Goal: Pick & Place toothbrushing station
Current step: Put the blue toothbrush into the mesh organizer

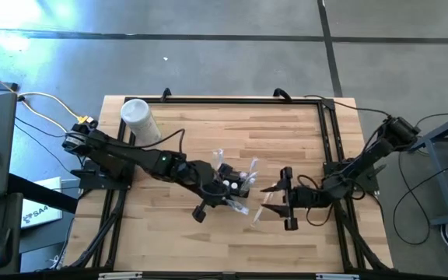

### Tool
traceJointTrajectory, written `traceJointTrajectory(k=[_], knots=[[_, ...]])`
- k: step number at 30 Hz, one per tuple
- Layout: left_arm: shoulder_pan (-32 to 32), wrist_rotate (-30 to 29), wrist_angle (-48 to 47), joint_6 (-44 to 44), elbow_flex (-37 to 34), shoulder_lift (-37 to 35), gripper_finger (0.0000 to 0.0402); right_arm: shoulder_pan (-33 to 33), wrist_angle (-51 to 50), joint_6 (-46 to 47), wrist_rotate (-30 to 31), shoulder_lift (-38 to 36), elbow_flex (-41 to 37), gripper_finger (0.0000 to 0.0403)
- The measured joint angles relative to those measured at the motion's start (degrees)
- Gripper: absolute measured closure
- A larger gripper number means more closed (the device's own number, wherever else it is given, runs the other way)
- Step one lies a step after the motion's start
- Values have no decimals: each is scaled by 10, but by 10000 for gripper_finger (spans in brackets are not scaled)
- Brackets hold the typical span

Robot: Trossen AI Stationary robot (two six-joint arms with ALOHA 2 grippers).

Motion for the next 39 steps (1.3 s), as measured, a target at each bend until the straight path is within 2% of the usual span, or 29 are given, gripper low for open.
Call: traceJointTrajectory(k=[4, 9, 15, 20, 31, 35, 39], knots=[[0, 9, 30, -13, 1, 11, 383, 0, 0, -22, -55, 2, 0, 227], [0, 33, 73, -13, 0, 37, 383, -1, 4, -27, -44, 12, 0, 227], [0, 18, 119, -27, 0, 72, 383, 0, 9, -63, -53, 39, 21, 227], [0, 14, 123, -28, 0, 74, 383, -1, 8, -104, -45, 76, 55, 219], [0, 14, 119, -28, 0, 74, 383, -7, 9, -114, -45, 107, 109, 145], [0, 14, 118, -31, 0, 74, 383, -17, 9, -111, -65, 107, 109, 145], [0, 14, 117, -32, 0, 74, 383, -30, 9, -90, -100, 107, 109, 162]])
